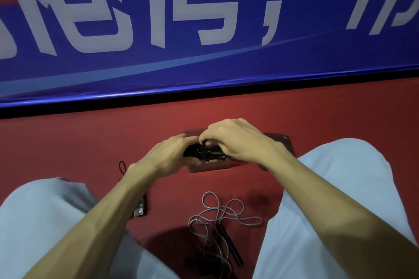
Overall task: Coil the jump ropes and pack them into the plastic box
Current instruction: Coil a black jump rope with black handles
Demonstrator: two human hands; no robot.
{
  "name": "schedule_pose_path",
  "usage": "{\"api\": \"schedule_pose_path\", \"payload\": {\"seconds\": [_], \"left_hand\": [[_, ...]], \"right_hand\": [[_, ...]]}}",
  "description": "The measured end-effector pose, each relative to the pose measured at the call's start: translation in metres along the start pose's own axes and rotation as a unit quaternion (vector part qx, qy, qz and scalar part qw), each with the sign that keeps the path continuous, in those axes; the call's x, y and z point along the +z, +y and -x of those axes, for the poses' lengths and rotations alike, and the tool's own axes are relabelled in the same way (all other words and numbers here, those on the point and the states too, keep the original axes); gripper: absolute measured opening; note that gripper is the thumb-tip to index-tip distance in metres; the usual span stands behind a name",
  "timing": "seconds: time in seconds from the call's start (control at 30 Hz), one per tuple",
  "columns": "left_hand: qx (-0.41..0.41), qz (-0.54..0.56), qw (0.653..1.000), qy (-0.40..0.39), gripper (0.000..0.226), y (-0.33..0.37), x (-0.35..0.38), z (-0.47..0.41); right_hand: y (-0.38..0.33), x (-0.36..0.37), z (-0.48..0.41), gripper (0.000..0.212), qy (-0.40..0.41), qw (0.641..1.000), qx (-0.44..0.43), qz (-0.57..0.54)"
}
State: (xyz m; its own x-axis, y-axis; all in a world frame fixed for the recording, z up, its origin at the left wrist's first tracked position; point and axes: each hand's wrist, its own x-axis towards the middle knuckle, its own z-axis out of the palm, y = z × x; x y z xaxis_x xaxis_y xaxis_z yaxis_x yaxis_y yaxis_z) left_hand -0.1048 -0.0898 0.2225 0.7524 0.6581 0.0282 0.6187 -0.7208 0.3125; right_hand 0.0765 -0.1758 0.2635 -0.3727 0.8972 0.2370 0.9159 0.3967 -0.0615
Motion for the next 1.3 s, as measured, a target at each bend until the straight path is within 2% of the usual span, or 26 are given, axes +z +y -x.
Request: {"api": "schedule_pose_path", "payload": {"seconds": [0.1,0.23,0.4,0.47,0.57,0.7,0.8,0.87,0.93,1.03,1.2,1.27,1.3], "left_hand": [[0.022,-0.009,1.0,0.003,0.029,0.004,-0.002,0.003],[0.062,0.053,0.997,0.007,0.028,0.008,-0.002,0.007],[0.05,0.166,0.981,0.086,0.053,0.022,-0.017,0.014],[0.043,0.187,0.975,0.109,0.055,0.028,-0.019,0.017],[0.036,0.194,0.97,0.14,0.039,0.031,-0.019,0.017],[0.012,0.295,0.944,0.147,0.024,0.028,-0.022,0.016],[-0.005,0.446,0.882,0.153,0.019,0.035,-0.025,0.016],[-0.029,0.512,0.841,0.173,0.025,0.034,-0.028,0.014],[-0.051,0.544,0.817,0.183,0.036,0.03,-0.029,0.013],[-0.074,0.563,0.804,0.179,0.03,0.025,-0.027,0.012],[-0.097,0.6,0.774,0.179,0.026,0.02,-0.026,0.009],[-0.107,0.587,0.778,0.198,0.029,0.019,-0.025,0.008],[-0.11,0.576,0.783,0.209,0.028,0.019,-0.025,0.008]], "right_hand": [[0.003,0.001,0.0,0.017,0.073,0.995,0.045,-0.047],[0.002,0.002,-0.004,0.023,0.124,0.983,0.12,-0.066],[0.01,-0.001,-0.009,0.016,0.2,0.931,0.224,-0.209],[0.014,-0.002,-0.01,0.014,0.187,0.915,0.248,-0.26],[0.022,0.001,-0.01,0.011,0.178,0.888,0.264,-0.333],[0.03,0.004,-0.009,0.008,0.163,0.843,0.251,-0.447],[0.026,0.006,-0.011,0.018,0.143,0.849,0.223,-0.458],[0.023,0.006,-0.012,0.022,0.113,0.856,0.213,-0.458],[0.019,0.006,-0.01,0.021,0.061,0.854,0.203,-0.476],[0.011,0.005,-0.009,0.024,-0.013,0.835,0.19,-0.516],[0.008,0.001,-0.008,0.021,-0.047,0.813,0.206,-0.542],[0.008,0.002,-0.008,0.021,-0.058,0.821,0.213,-0.526],[0.008,0.002,-0.008,0.021,-0.065,0.837,0.213,-0.5]]}}
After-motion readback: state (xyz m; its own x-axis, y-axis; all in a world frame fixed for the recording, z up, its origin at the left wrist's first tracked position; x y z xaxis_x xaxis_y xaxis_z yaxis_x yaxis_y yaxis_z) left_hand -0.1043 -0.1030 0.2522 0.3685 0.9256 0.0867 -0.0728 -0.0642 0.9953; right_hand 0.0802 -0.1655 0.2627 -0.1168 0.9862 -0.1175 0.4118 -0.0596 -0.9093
